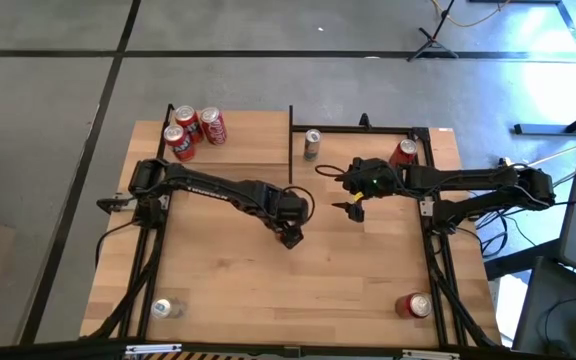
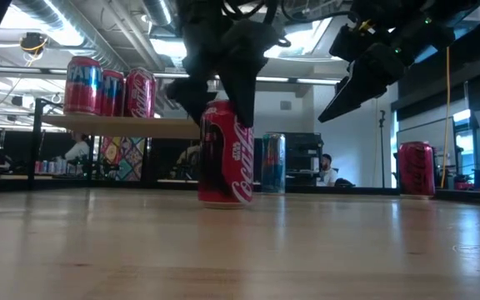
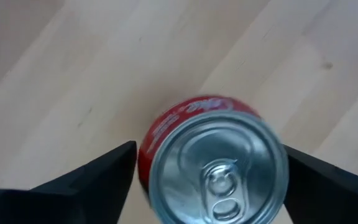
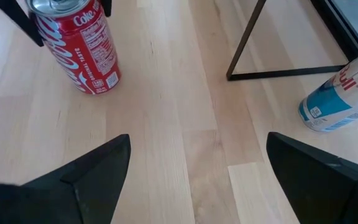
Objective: Place canned beverage on shelf
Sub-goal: Put the red-white soda can on the shelf aligned with the other red-white soda can
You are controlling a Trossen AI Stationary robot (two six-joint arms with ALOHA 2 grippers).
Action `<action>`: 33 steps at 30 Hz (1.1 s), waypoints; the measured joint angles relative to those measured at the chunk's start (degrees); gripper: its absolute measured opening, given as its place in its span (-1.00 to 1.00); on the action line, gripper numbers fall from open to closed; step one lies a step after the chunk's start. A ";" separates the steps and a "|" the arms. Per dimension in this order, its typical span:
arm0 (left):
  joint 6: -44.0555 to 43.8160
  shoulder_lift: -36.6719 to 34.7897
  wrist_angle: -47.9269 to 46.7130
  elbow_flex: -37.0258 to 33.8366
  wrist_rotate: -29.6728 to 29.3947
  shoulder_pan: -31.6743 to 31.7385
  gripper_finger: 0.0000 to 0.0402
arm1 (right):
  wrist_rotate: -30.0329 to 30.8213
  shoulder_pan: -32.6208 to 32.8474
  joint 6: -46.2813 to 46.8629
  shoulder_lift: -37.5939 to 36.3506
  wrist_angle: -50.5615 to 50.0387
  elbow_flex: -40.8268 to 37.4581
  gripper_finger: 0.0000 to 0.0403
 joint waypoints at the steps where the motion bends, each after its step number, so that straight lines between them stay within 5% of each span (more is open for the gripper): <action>1: 1.29 0.00 0.28 0.00 -0.12 0.02 0.60 | -0.01 -0.01 0.01 0.00 0.00 0.00 0.82; 5: 6.24 -0.08 -0.13 0.02 1.27 0.40 0.32 | 0.01 -0.02 0.01 0.00 0.04 0.02 0.82; 20: 16.46 -17.28 -15.10 7.21 3.82 2.26 0.32 | 1.11 -0.02 0.47 -0.04 3.41 5.80 0.82; 33: 25.89 -35.84 -31.14 7.89 0.30 14.27 0.32 | 3.10 -4.61 6.69 -0.02 3.55 9.79 0.82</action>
